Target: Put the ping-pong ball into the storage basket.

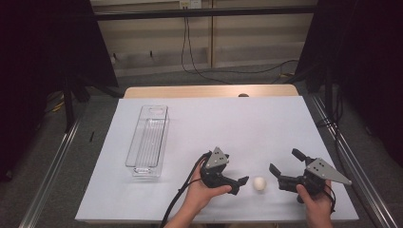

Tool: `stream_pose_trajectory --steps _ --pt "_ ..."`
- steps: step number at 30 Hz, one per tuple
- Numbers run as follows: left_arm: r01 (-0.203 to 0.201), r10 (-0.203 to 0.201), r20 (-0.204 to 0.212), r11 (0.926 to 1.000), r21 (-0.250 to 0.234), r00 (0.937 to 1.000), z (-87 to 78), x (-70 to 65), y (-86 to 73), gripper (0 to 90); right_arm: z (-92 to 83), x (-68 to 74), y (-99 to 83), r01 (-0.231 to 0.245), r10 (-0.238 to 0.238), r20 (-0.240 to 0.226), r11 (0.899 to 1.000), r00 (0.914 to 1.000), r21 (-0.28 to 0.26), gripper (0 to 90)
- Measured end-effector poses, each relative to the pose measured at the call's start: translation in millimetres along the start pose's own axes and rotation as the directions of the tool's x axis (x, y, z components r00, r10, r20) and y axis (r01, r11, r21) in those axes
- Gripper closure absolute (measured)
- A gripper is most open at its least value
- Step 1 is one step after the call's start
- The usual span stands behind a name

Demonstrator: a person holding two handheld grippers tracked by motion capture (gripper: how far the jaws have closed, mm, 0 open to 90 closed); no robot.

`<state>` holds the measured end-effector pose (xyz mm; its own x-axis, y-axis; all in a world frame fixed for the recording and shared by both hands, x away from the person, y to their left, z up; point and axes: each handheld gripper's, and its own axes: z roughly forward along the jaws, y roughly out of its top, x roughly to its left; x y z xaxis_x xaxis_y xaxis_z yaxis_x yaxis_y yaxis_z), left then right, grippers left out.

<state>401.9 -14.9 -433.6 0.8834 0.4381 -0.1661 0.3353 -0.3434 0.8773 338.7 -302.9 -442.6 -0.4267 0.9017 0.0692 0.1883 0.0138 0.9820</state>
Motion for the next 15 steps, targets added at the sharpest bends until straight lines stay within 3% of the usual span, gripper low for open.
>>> stream_pose_trajectory --steps 15 --pt "-0.012 0.013 -0.011 0.9989 0.045 0.9999 8.2 -5.7 4.1 2.4 0.8 -0.1 -0.4 0.006 -0.006 -0.001 1.0 1.0 0.005 0.5"
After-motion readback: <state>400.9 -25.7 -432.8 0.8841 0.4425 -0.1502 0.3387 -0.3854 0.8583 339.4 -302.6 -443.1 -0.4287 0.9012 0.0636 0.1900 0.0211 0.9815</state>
